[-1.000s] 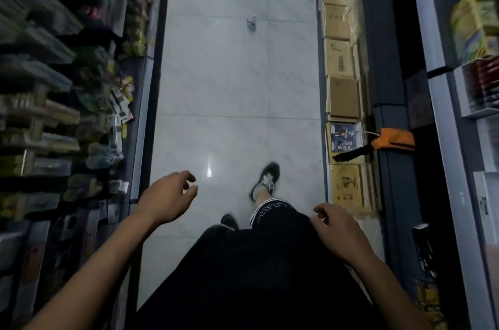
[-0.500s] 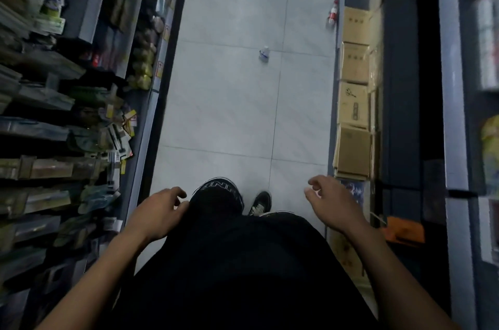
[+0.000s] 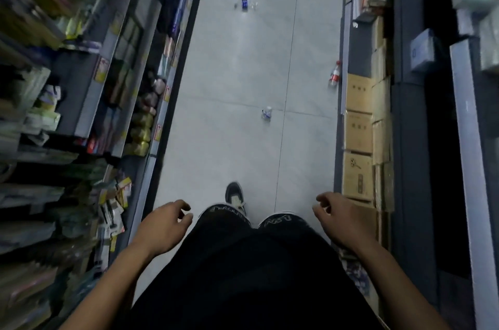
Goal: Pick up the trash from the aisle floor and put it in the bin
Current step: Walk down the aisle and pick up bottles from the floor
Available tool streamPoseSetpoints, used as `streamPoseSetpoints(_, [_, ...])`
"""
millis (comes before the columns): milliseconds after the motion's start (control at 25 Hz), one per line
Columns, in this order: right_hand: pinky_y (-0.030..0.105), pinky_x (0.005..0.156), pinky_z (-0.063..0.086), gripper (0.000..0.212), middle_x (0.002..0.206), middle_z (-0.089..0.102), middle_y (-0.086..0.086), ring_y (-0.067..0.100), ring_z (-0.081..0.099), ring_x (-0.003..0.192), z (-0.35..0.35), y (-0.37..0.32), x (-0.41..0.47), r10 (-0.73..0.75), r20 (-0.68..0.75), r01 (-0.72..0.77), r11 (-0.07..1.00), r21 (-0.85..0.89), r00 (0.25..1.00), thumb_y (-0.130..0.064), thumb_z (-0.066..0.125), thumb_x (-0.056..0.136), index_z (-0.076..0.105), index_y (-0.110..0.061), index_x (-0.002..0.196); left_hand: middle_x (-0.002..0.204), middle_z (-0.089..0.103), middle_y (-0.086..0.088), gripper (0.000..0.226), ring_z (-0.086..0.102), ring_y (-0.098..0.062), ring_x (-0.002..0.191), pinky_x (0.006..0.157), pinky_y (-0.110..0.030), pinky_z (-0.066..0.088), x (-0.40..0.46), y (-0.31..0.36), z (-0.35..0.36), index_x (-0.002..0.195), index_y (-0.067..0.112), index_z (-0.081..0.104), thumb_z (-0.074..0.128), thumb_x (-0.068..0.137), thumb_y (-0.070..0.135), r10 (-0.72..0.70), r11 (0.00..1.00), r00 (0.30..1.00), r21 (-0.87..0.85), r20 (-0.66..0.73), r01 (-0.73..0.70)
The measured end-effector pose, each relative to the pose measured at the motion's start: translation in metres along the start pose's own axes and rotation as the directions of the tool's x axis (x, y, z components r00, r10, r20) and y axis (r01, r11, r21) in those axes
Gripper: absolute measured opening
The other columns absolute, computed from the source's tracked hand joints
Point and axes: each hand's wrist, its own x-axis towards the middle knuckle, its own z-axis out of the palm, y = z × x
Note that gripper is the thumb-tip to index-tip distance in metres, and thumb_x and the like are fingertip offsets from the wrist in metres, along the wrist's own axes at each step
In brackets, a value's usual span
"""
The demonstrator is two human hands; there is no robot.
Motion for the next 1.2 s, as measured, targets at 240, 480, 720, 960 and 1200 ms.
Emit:
streamPoseSetpoints(240, [0.041, 0.084, 0.056, 0.028, 0.106, 0.064, -0.003, 0.014, 0.063, 0.093, -0.042, -0.024, 0.072, 0.11, -0.038, -0.106, 0.991, 0.086, 0.993, -0.039, 0.06, 0.096, 0.066, -0.022, 0.118, 0.112, 0.072, 0.006, 0.035, 0.067, -0.015, 0.095, 0.082, -0.035, 0.053, 0.132, 0.069, -0.121, 0.124, 0.027, 0.062, 0.05, 0.098, 0.045, 0.116, 0.991, 0.993, 0.066, -0.03, -0.114])
streamPoseSetpoints(480, [0.037, 0.088, 0.056, 0.033, 0.116, 0.063, -0.004, 0.01, 0.061, 0.1, -0.099, -0.025, 0.173, 0.156, -0.015, -0.152, 0.978, 0.144, 0.988, -0.039, 0.057, 0.098, 0.063, -0.023, 0.126, 0.105, 0.07, 0.011, 0.033, 0.066, -0.014, 0.093, 0.084, -0.037, 0.054, 0.249, 0.157, -0.191, 0.122, 0.03, 0.063, 0.05, 0.096, 0.047, 0.148, 0.984, 0.988, 0.101, -0.036, -0.144])
streamPoseSetpoints(720, [0.037, 0.088, 0.053, 0.034, 0.117, 0.065, -0.005, 0.014, 0.063, 0.103, -0.188, -0.046, 0.294, 0.066, 0.04, -0.068, 0.997, 0.047, 0.997, -0.043, 0.054, 0.097, 0.065, -0.024, 0.123, 0.109, 0.072, 0.008, 0.032, 0.067, -0.014, 0.093, 0.084, -0.036, 0.054, 0.313, 0.232, -0.219, 0.122, 0.028, 0.063, 0.052, 0.096, 0.045, 0.137, 0.987, 0.99, 0.086, -0.039, -0.133])
streamPoseSetpoints(960, [0.041, 0.089, 0.055, 0.042, 0.121, 0.064, -0.002, 0.014, 0.062, 0.105, -0.253, -0.087, 0.39, -0.025, 0.108, 0.03, 0.999, -0.046, 0.994, -0.046, 0.05, 0.098, 0.062, -0.021, 0.129, 0.11, 0.071, 0.01, 0.033, 0.066, -0.015, 0.099, 0.08, -0.033, 0.049, 0.373, 0.278, -0.24, 0.122, 0.03, 0.062, 0.05, 0.096, 0.047, 0.094, 0.995, 0.994, 0.022, -0.048, -0.093])
streamPoseSetpoints(1200, [0.04, 0.089, 0.056, 0.042, 0.12, 0.064, -0.006, 0.011, 0.062, 0.103, -0.271, -0.115, 0.443, 0.006, 0.144, 0.006, 0.996, -0.085, 0.99, -0.049, 0.05, 0.097, 0.062, -0.024, 0.128, 0.109, 0.071, 0.009, 0.029, 0.064, -0.019, 0.098, 0.083, -0.037, 0.052, 0.436, 0.31, -0.251, 0.117, 0.03, 0.063, 0.049, 0.095, 0.044, 0.143, 0.99, 0.988, -0.004, 0.049, -0.143])
